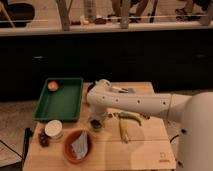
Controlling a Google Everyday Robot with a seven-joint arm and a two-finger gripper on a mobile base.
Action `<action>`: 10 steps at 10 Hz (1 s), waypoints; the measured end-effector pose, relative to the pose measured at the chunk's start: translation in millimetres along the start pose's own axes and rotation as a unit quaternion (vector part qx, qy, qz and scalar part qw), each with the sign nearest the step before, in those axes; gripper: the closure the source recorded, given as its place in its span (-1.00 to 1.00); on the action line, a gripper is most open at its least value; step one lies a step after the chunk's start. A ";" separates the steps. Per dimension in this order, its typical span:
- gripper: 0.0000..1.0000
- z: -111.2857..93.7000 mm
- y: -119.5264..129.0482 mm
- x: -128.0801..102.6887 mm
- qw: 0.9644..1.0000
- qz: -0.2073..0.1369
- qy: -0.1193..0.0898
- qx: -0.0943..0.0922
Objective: Stack cups into tray
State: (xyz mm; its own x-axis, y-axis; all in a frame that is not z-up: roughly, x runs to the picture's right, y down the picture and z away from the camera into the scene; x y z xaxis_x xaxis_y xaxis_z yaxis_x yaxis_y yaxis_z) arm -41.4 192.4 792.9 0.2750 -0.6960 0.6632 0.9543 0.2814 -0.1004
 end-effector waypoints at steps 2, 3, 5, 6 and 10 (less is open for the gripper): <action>0.93 -0.7 -0.9 -0.8 1.000 -0.002 0.001 0.003; 0.99 -1.4 -0.3 -0.8 1.000 -0.003 0.002 0.003; 1.00 -5.7 0.2 -1.8 1.000 -0.006 0.004 0.000; 1.00 -8.7 -0.2 -1.8 1.000 -0.007 0.007 0.000; 1.00 -29.1 -3.7 -1.0 1.000 -0.012 0.022 0.003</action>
State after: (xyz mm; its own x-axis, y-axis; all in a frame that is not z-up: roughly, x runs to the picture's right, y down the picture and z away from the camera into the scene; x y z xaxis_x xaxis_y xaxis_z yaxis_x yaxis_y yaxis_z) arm -41.8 172.9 771.0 0.2563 -0.7313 0.6321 0.9603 0.2672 -0.0803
